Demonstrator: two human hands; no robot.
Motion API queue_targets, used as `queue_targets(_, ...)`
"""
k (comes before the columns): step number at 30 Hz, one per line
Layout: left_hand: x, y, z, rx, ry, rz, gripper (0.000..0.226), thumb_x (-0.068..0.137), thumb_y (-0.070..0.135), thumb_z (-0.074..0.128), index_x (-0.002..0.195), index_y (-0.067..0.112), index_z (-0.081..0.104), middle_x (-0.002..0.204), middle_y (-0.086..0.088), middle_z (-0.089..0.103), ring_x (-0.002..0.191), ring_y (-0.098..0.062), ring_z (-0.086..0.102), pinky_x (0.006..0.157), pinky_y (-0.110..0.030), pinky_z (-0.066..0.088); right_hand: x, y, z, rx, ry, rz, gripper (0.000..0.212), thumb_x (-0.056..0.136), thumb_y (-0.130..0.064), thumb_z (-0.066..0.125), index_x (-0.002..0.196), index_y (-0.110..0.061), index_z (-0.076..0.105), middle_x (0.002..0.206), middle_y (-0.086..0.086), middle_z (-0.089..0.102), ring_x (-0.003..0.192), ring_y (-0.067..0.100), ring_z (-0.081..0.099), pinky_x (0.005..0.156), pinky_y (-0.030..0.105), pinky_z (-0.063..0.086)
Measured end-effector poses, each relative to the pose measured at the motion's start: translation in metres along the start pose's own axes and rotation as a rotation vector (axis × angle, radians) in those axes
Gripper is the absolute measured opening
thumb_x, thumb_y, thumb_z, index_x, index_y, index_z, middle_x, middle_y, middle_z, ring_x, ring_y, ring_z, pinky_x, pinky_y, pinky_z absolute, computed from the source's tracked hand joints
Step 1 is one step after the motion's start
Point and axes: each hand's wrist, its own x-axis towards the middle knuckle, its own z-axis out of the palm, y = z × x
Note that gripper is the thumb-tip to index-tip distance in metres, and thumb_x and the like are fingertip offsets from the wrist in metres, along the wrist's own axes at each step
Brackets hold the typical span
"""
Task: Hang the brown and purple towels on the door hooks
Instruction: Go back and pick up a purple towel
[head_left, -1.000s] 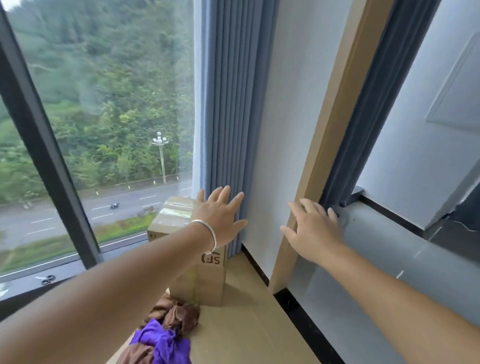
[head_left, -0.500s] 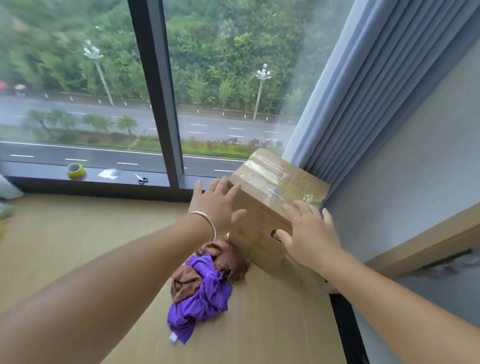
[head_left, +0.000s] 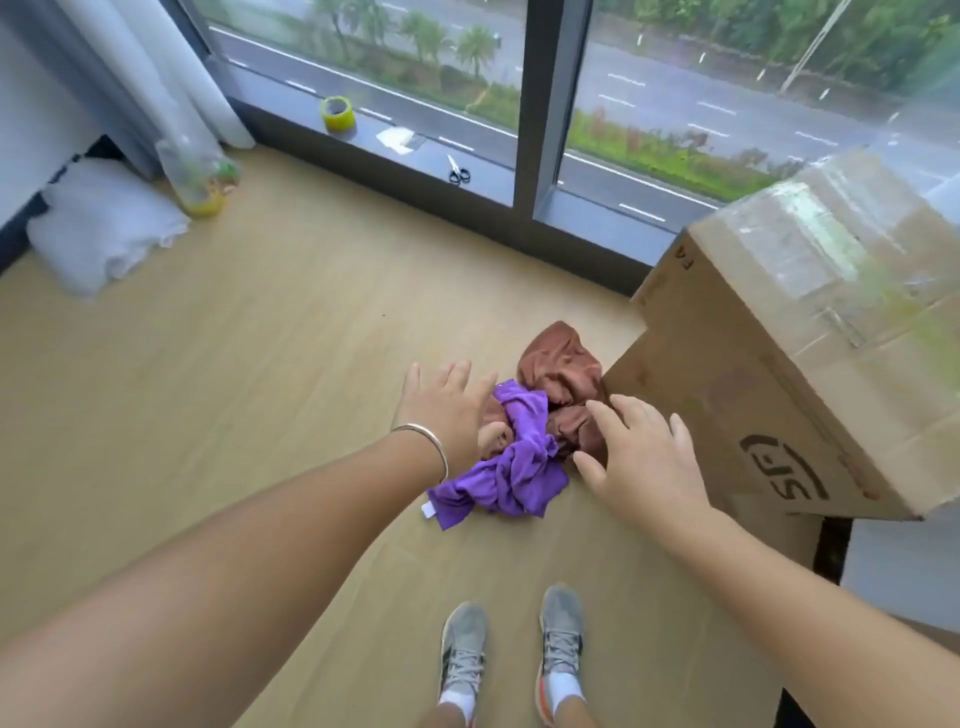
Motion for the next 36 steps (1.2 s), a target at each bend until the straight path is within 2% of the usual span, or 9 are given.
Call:
queue_targets(4,0.038,0.012,0.111,-0.067,-0.119,-0.084,0.069,0.093,0.062,0.028,0.152,0.03,0.009,0.16,-0.007,0.01,0.146,-0.023,0.011,0.115,-0.055,0.007,0.046,0.019,0.109,-0.014,-0.129,-0.058,0.061,0.088,-0.052,0.051,0.143,-0.029,0.036,0.148,-0.001,0.035,0.14,0.017,0.026,0.115,0.05,0.017)
queue_targets(11,0.101,0.037,0.298,-0.128,-0.273,-0.122,0.069,0.094,0.061,0.028,0.152,0.03,0.008,0.16,-0.007,0.007,0.146,-0.022,0.007,0.115,-0.055,0.006,0.107,0.054,0.294,-0.068,-0.262,-0.086,0.065,0.088,-0.054,0.052,0.144,-0.023,0.036,0.15,0.002,0.034,0.143,0.021,0.019,0.114,0.051,0.018)
queue_targets(18,0.177,0.054,0.449,-0.137,-0.226,-0.161,0.072,0.094,0.06,0.03,0.152,0.021,0.013,0.16,-0.006,0.005,0.147,-0.02,0.003,0.114,-0.056,0.006,0.179,0.074,0.451,-0.068,-0.208,-0.107,0.06,0.087,-0.054,0.056,0.134,-0.017,0.048,0.15,0.007,0.032,0.145,0.025,0.013,0.115,0.05,0.014)
queue_targets(22,0.212,0.057,0.502,-0.148,-0.181,-0.156,0.064,0.094,0.059,0.034,0.149,0.027,0.025,0.161,-0.007,0.002,0.147,-0.022,-0.001,0.113,-0.06,0.008,0.212,0.071,0.505,-0.033,-0.113,-0.121,0.059,0.087,-0.056,0.056,0.128,-0.013,0.054,0.148,0.01,0.036,0.144,0.027,0.015,0.116,0.05,0.013)
queue_targets(25,0.221,0.061,0.522,-0.292,-0.085,-0.126,0.041,0.093,0.052,0.048,0.13,0.037,0.054,0.16,-0.003,0.011,0.147,-0.02,0.002,0.112,-0.061,0.009,0.215,0.067,0.524,0.019,-0.077,-0.144,0.046,0.088,-0.048,0.059,0.116,-0.012,0.065,0.139,0.008,0.045,0.143,0.026,0.02,0.116,0.047,0.012)
queue_targets(28,0.214,0.063,0.519,-0.425,-0.01,-0.171,0.021,0.093,0.041,0.055,0.101,0.033,0.072,0.157,0.004,0.025,0.146,-0.019,0.01,0.112,-0.061,0.01,0.204,0.065,0.519,0.086,-0.04,-0.197,0.026,0.088,-0.03,0.059,0.104,-0.016,0.073,0.128,0.003,0.054,0.138,0.025,0.029,0.115,0.045,0.016)
queue_targets(30,0.198,0.061,0.506,-0.422,0.001,-0.168,0.02,0.093,0.038,0.055,0.094,0.031,0.074,0.155,0.005,0.029,0.145,-0.019,0.013,0.112,-0.06,0.013,0.187,0.06,0.503,0.12,-0.037,-0.226,0.023,0.086,-0.027,0.059,0.098,-0.017,0.076,0.12,0.002,0.06,0.132,0.026,0.037,0.111,0.046,0.023)
queue_targets(33,0.166,0.052,0.477,-0.402,-0.02,-0.125,0.023,0.094,0.038,0.052,0.099,0.031,0.073,0.155,0.005,0.029,0.145,-0.02,0.016,0.112,-0.058,0.014,0.158,0.047,0.468,0.165,-0.014,-0.27,0.017,0.081,-0.023,0.065,0.087,-0.012,0.077,0.109,0.006,0.065,0.124,0.031,0.046,0.105,0.049,0.031)
queue_targets(36,0.132,0.033,0.44,-0.444,0.015,-0.162,0.022,0.094,0.036,0.053,0.098,0.032,0.074,0.155,0.004,0.031,0.145,-0.019,0.018,0.113,-0.058,0.013,0.136,0.026,0.426,0.217,0.013,-0.307,0.01,0.076,-0.02,0.075,0.078,-0.01,0.076,0.105,0.009,0.067,0.12,0.035,0.051,0.103,0.054,0.034)
